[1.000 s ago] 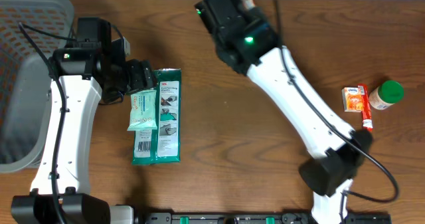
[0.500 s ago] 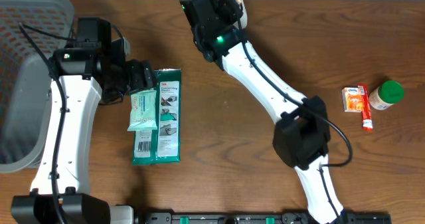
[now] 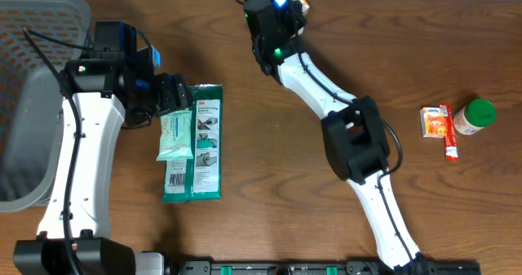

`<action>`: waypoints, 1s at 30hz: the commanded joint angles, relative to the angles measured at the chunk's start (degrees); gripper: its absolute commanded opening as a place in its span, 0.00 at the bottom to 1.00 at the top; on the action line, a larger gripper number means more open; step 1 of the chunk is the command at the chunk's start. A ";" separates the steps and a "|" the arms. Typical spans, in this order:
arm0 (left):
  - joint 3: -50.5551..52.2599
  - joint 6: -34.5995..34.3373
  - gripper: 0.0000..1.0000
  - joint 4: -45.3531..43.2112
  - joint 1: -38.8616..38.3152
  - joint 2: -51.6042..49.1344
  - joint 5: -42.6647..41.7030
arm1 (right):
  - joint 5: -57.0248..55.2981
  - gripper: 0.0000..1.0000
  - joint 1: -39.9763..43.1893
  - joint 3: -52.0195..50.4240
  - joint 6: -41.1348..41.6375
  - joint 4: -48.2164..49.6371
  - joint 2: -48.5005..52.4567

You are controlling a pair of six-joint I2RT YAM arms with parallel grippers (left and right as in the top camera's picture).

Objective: Scan the item barcode
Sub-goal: 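Hold the Kleenex pack against the scanner face with the right gripper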

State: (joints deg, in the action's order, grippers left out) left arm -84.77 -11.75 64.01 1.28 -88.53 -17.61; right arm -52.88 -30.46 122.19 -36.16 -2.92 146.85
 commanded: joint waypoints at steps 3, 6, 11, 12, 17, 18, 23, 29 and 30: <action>0.09 0.72 0.89 0.02 -0.09 -0.20 0.79 | -0.31 0.01 -0.33 0.76 -3.56 5.05 2.05; 0.09 0.72 0.89 0.02 -0.09 -0.20 0.79 | -0.04 0.01 -0.33 0.76 -3.58 6.64 2.05; 0.09 0.72 0.89 0.02 -0.09 -0.20 0.79 | 2.49 0.01 -0.28 0.76 -1.86 3.37 2.34; 0.09 0.72 0.89 0.02 -0.09 -0.20 0.79 | 3.30 0.01 -0.26 0.74 -0.96 2.78 2.34; 0.09 0.72 0.89 0.02 -0.09 -0.20 0.79 | 6.45 0.01 -0.09 0.76 4.92 0.76 2.34; 0.09 0.72 0.89 0.02 -0.09 -0.20 0.79 | 6.43 0.01 0.09 0.76 6.34 0.81 2.34; 0.09 0.72 0.89 0.02 -0.09 -0.20 0.79 | 1.92 0.01 1.16 0.79 7.17 0.74 -2.69; 0.09 0.72 0.89 0.02 -0.09 -0.20 0.79 | 6.21 0.01 1.09 0.79 10.69 -8.96 -15.54; 0.09 0.72 0.89 0.02 -0.09 -0.20 0.79 | 7.61 0.01 1.05 0.79 12.07 -11.61 -18.03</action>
State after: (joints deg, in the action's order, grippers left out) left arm -84.77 -11.75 64.01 1.28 -88.53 -17.54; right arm -48.42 -29.80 122.06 -29.26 -11.11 141.67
